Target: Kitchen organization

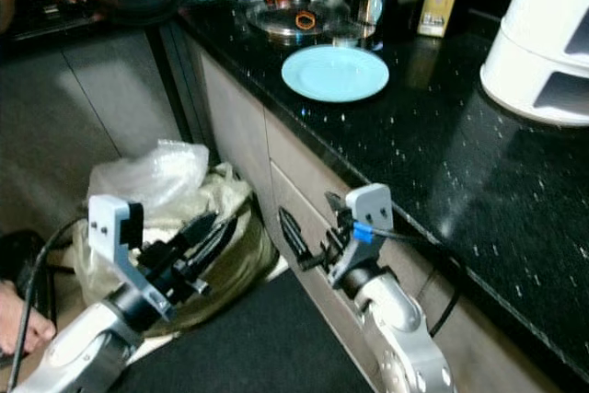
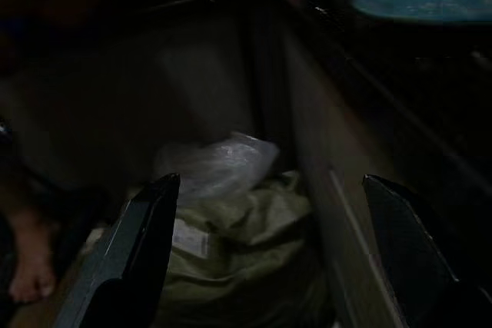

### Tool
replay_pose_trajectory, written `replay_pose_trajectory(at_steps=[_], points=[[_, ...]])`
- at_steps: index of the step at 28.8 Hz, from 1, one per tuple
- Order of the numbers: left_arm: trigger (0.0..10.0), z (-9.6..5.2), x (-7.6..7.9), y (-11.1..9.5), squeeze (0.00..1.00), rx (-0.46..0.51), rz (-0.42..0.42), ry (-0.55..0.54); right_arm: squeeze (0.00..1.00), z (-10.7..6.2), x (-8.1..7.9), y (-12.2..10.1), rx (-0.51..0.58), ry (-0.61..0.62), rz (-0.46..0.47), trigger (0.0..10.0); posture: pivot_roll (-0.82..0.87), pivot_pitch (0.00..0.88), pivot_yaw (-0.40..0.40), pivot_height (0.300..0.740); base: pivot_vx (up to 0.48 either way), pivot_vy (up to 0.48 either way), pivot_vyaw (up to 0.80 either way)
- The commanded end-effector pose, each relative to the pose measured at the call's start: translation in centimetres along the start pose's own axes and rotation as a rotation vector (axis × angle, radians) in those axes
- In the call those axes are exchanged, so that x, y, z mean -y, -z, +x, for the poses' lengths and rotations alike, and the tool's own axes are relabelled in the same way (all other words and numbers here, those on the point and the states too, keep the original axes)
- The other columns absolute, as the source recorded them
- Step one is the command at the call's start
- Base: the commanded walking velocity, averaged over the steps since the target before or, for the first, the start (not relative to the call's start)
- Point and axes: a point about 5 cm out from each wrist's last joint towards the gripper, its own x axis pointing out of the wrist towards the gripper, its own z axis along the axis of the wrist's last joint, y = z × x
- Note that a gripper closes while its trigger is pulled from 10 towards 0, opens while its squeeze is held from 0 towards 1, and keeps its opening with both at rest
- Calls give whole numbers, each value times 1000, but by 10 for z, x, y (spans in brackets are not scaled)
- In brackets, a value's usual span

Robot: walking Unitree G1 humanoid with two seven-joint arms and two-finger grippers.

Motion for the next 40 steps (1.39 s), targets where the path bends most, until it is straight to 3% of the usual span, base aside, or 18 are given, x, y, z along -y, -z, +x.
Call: replay_pose_trajectory(at_steps=[1, 8, 11, 16, 19, 22, 27, 30, 31, 34, 36, 40], points=[[10000, -3, -3, 1, 0, -14, -4, -8, 0, 3, -10, -6, 45, -51, 6, 10000, 32, 0, 1, 740, 371, 0, 800], [10000, -3, -3, 2, 0, -16, -7, -2, 0, 1, -12, -11, 93, -110, 67, 10000, 33, 0, 4, 740, 374, 0, 602], [10000, -3, -3, 2, 0, -17, -9, 2, 0, 2, -22, -16, 117, -211, 154, 10000, 37, 0, 5, 740, 376, 0, 0], [10000, -2, -2, 2, 0, -16, -11, 6, 0, 4, -36, -26, 144, -310, 184, 10000, 39, 0, 3, 740, 375, 0, 0], [10000, -2, -2, 2, 0, -15, -12, 6, 0, 5, -36, -30, 158, -318, 191, 10000, 39, 0, 3, 740, 375, 0, 0], [10000, -2, -2, 2, 0, -15, -13, 7, 0, 14, -26, -60, 278, -293, 252, 10000, 41, 0, 2, 740, 206, 0, 0], [10000, -2, -2, 2, 0, -12, -19, 11, 0, 13, -18, -92, 395, -329, 309, 10000, 41, 0, 2, 740, 0, 0, 0], [10000, -2, -3, 2, 0, -10, -22, 12, 0, 12, -13, -105, 431, -335, 277, 10000, 38, 0, 1, 740, 0, 0, 0], [10000, -2, -3, 2, 0, -9, -24, 12, 0, 14, -9, -110, 425, -303, 215, 10000, 38, 0, 1, 740, 0, 0, 0], [10000, -2, -3, 1, 0, -7, -25, 11, 0, 24, 5, -114, 365, -173, 56, 10000, 38, 0, -2, 740, 0, 0, 0], [10000, -2, -3, 1, 0, -7, -25, 11, 0, 26, 10, -115, 349, -123, 13, 10000, 38, 0, -2, 740, 0, 0, 0], [10000, -2, -3, 1, 0, -8, -27, 13, 0, 34, 39, -116, 227, 94, -151, 10000, 39, 0, 0, 740, 0, 0, 0]])
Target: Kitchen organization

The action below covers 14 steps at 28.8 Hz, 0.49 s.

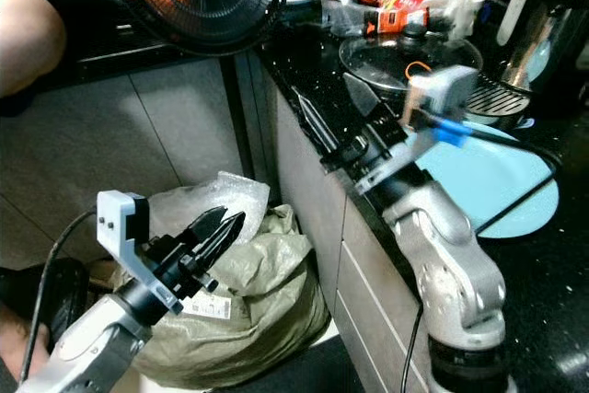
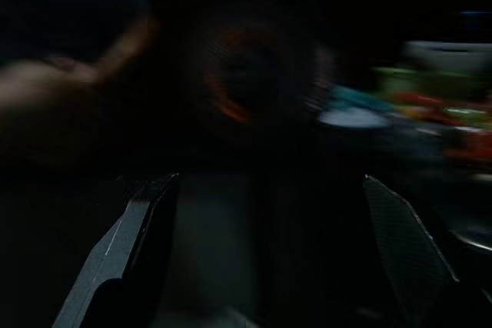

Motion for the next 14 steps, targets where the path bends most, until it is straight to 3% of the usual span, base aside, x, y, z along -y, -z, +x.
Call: replay_pose_trajectory(at_steps=[1, 2, 5, 8, 10, 11, 12, 14], points=[[10000, 0, 1, 0, 0, -3, -8, 9, 0, 2, 8, 5, -71, 45, -54, 10000, 39, 0, 0, 740, 0, 0, 0], [10000, 0, 1, 0, 0, -3, -8, 9, 0, 2, 8, 5, -71, 45, -54, 10000, 39, 0, 0, 740, 0, 0, 0], [10000, -1, 1, 0, 0, -4, -11, 11, 0, -2, 14, 7, -174, -9, -184, 10000, 36, 0, 1, 740, 0, 0, 0], [10000, -1, 1, 1, 0, -4, -12, 12, 0, -3, 14, 7, -201, -33, -221, 10000, 37, 0, -1, 740, 0, 0, 0], [10000, -1, 1, 1, 0, -3, -13, 13, 0, -11, 13, 14, -341, -154, -384, 10000, 35, 0, -2, 740, 0, 0, 0], [10000, -1, 1, 1, 0, -3, -13, 13, 0, -11, 13, 14, -341, -154, -384, 10000, 35, 0, -2, 740, 0, 0, 0], [10000, -1, 1, 1, 0, -3, -15, 14, 0, -20, 22, 22, -513, -194, -532, 10000, 35, 0, -2, 740, 0, 0, 0], [10000, -1, 1, 1, 0, -2, -16, 15, 0, -23, 26, 24, -563, -191, -555, 10000, 35, 0, -2, 740, 0, 0, 0]])
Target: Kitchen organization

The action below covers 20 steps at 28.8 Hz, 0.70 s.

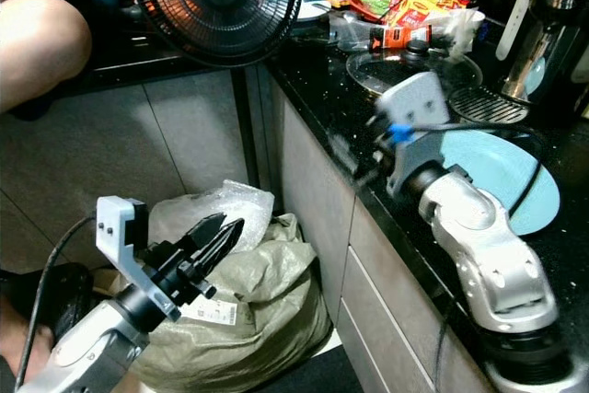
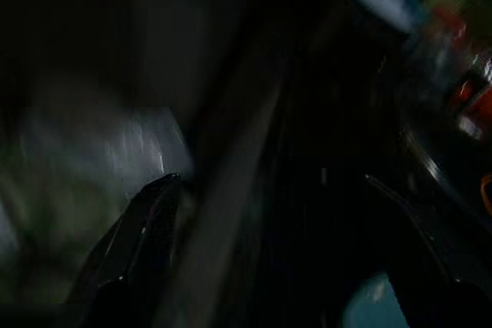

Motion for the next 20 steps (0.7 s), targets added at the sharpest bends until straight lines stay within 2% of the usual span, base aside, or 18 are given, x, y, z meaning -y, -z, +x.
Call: replay_pose_trajectory(at_steps=[1, 2, 5, 7, 8, 12, 20], points=[[10000, 0, 1, 0, 0, -1, -10, 14, 0, -1, -3, 7, -80, -26, -19, 10000, 33, 0, -3, 740, 0, 0, 0], [10000, 0, 1, 0, 0, -1, -10, 14, 0, -1, -3, 7, -80, -26, -19, 10000, 33, 0, -3, 740, 0, 0, 0], [10000, 1, 1, 1, 0, -3, -13, 16, 0, -10, 3, 15, -206, -28, -84, 10000, 32, 0, -5, 740, 0, 0, 0], [10000, 1, 2, 2, 0, -4, -14, 18, 0, -13, 9, 18, -240, -9, -83, 10000, 32, 0, -4, 740, 0, 0, 0], [10000, 1, 2, 2, 0, -4, -14, 18, 0, -13, 9, 18, -240, -9, -83, 10000, 32, 0, -4, 740, 0, 0, 0], [10000, 0, 3, 3, 0, -5, -18, 20, 0, -20, 28, 20, -304, 46, -88, 10000, 29, 0, -6, 740, 0, 0, 0], [10000, 0, 3, 3, 0, -6, -21, 23, 0, -33, 44, 22, -372, 56, -149, 10000, 30, 0, -8, 740, 0, 0, 0]])
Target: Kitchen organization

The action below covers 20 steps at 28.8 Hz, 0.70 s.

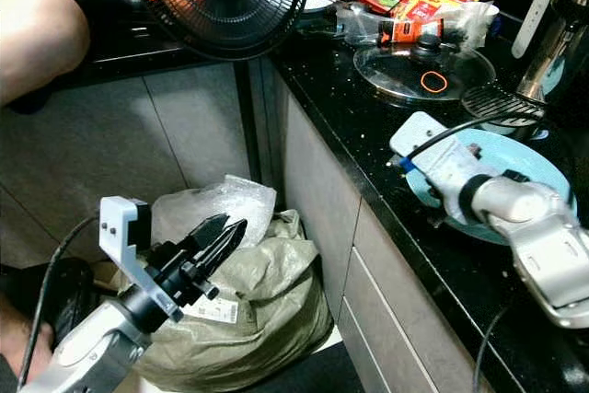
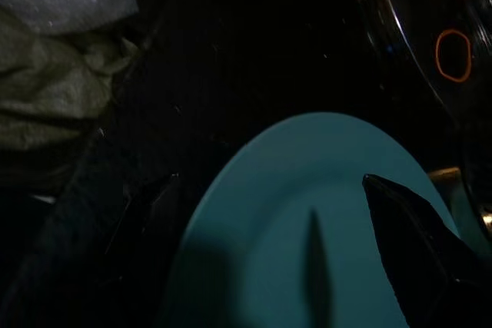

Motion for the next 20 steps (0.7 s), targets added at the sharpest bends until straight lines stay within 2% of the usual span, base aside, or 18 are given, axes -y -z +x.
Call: replay_pose_trajectory(at_steps=[1, 11, 16, 20], points=[[10000, -1, 0, 1, 0, 0, -14, 5, 0, -4, 7, 4, -27, 12, -16, 10000, 30, 0, -8, 740, 0, 0, 0], [10000, -1, -1, 1, 0, 1, -12, 5, 0, -17, 11, 21, -144, -41, -132, 10000, 29, 0, -9, 740, 0, 0, 0], [10000, -1, -2, 1, 0, 2, -10, 3, 0, -19, 13, 29, -196, -25, -144, 10000, 28, 0, -8, 740, 0, 0, 0], [10000, -1, -2, 1, 0, 3, -8, 2, 0, -21, 17, 35, -229, 31, -119, 10000, 28, 0, -8, 740, 0, 0, 0]])
